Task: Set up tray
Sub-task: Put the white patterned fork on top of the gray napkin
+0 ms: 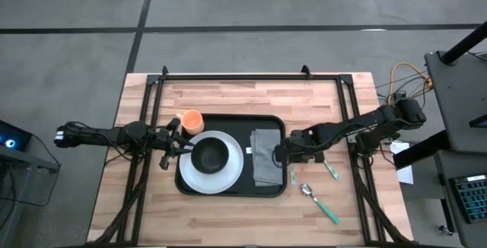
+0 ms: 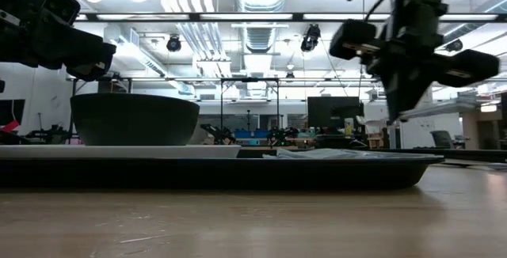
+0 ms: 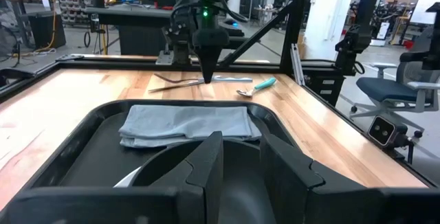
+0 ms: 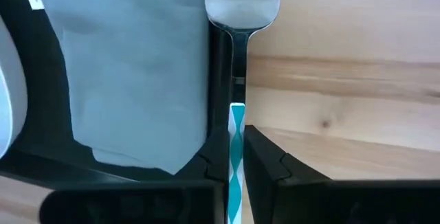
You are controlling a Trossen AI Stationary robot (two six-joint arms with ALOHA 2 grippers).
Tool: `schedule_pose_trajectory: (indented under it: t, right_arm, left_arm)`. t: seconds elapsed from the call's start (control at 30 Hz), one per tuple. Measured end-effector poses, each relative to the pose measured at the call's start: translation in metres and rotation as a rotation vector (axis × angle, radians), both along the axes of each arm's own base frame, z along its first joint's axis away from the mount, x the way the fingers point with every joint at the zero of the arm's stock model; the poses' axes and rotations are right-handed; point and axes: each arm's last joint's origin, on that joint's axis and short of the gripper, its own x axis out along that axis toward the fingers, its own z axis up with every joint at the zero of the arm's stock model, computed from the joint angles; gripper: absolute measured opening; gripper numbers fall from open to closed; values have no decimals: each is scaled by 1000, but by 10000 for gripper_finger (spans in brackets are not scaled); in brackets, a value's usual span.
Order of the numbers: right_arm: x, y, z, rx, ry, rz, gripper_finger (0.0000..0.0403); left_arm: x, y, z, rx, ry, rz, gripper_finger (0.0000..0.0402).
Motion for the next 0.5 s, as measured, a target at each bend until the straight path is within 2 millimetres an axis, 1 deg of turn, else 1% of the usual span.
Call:
schedule_pose_trajectory:
  t: [0.13, 0.23, 0.5]
  right_arm:
    - [22, -1, 2, -6, -9, 9, 13]
    - [39, -4, 0, -14, -4, 15, 13]
    - [82, -25, -15, -34, 16, 40, 13]
  left_arm:
    - [0, 0, 0, 0, 5, 0, 80]
    - [0, 0, -1, 1, 6, 0, 80]
    - [0, 0, -1, 1, 7, 0, 80]
